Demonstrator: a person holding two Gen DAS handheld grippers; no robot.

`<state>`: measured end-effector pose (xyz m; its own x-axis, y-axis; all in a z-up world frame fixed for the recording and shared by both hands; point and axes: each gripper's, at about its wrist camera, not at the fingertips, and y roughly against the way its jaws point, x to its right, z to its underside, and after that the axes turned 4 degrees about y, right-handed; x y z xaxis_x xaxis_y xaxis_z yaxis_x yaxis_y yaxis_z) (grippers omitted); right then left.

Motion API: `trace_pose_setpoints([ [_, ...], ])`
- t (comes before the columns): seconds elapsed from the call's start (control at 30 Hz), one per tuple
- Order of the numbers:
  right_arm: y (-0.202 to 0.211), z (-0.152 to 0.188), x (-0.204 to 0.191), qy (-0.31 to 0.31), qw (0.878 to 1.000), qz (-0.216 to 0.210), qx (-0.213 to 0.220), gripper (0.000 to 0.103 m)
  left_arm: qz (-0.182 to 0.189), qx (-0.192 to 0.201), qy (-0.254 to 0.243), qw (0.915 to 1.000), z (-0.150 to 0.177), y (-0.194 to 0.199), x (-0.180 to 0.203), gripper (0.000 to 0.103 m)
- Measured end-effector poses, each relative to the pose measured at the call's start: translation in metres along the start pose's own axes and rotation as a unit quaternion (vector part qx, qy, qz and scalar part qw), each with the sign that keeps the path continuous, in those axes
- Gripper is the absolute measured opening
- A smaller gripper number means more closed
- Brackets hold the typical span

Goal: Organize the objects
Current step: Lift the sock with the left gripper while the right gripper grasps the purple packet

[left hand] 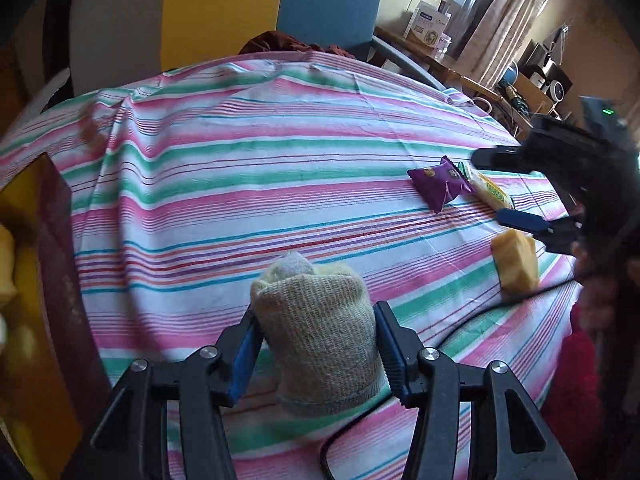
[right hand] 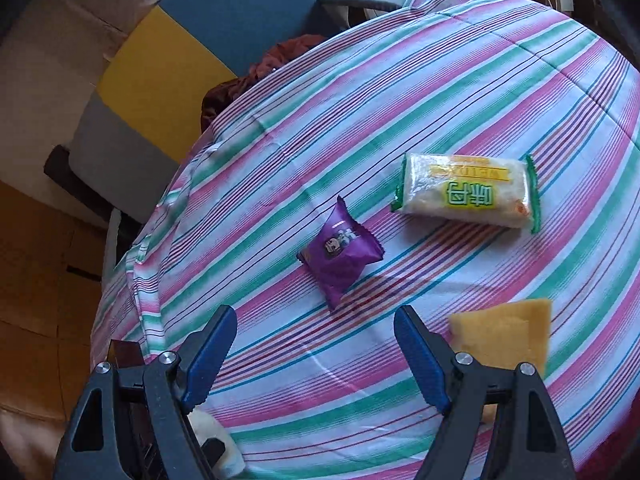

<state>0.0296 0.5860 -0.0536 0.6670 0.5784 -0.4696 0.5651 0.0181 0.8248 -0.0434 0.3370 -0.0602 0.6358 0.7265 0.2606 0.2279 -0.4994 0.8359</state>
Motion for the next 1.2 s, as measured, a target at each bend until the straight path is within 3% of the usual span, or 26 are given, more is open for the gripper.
trace_pose_setpoints([
  [0.33, -0.051, -0.027, 0.002, -0.031, 0.998, 0.06, -0.003, 0.067, 0.002, 0.028, 0.008, 0.9996, 0.012, 0.041, -0.021, 0.055],
  [0.5, -0.058, -0.036, -0.008, 0.012, 0.995, 0.096, -0.001, 0.041, 0.008, 0.027, 0.015, 0.9995, 0.021, 0.052, -0.029, 0.054],
  [0.77, -0.059, -0.011, -0.032, 0.146, 0.978, 0.143, -0.033, 0.039, 0.015, 0.037, 0.026, 0.9989, 0.028, 0.064, -0.038, 0.054],
  [1.0, -0.042, 0.027, -0.063, 0.235, 0.961, 0.14, -0.038, 0.035, 0.018, 0.055, 0.035, 0.9977, 0.03, 0.081, -0.044, 0.054],
  [1.2, -0.037, 0.062, -0.099, 0.286, 0.953, 0.088, -0.056, 0.035, 0.014, 0.073, 0.047, 0.9961, 0.034, 0.098, -0.056, 0.054],
])
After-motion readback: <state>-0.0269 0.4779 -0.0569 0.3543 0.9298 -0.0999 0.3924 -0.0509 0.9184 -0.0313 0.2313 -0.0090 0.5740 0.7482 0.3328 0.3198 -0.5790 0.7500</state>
